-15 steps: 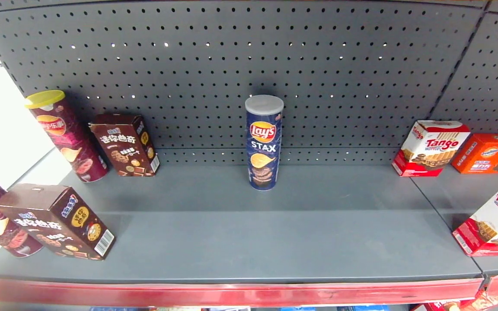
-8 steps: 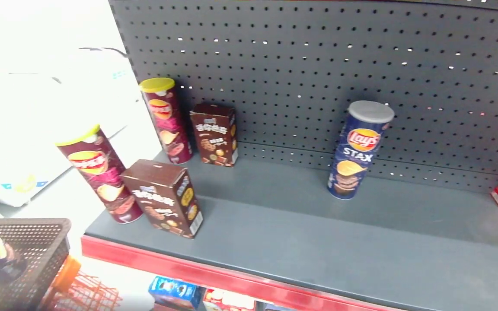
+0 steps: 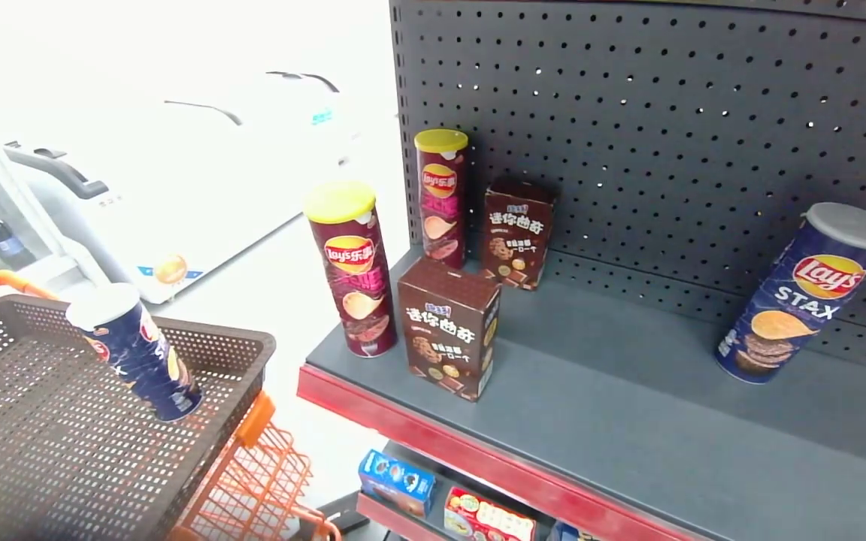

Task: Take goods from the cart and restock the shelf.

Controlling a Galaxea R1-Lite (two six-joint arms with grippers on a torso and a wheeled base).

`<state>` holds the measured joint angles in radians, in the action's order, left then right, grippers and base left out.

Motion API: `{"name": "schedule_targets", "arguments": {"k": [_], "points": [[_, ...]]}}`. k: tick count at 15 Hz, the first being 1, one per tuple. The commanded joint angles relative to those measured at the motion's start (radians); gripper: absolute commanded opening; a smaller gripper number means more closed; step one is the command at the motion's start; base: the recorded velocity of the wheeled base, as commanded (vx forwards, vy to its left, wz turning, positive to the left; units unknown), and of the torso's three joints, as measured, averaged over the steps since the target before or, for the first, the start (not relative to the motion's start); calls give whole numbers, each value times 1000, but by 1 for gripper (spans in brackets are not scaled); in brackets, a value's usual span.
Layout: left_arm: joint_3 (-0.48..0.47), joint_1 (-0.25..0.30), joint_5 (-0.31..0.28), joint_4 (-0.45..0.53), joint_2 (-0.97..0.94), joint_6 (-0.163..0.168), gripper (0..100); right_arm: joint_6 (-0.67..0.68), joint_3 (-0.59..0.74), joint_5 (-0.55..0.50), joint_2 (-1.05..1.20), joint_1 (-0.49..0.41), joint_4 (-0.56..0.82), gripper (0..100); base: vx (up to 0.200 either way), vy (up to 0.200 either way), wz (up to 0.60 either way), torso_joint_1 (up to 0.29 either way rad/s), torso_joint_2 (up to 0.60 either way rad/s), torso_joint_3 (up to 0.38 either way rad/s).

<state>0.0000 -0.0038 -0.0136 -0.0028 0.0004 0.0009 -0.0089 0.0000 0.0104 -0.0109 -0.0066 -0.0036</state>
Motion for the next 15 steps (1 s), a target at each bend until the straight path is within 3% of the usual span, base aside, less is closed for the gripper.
{"name": "schedule_targets", "arguments": {"k": [1,15], "points": [[0,-1,0,0,0,1,100,0,0,0,-1,-1,-1,100,0,0,0,0,0,0],[0,-1,-5,0,0,2,100,0,0,0,-1,-1,-1,100,0,0,0,0,0,0]]}}
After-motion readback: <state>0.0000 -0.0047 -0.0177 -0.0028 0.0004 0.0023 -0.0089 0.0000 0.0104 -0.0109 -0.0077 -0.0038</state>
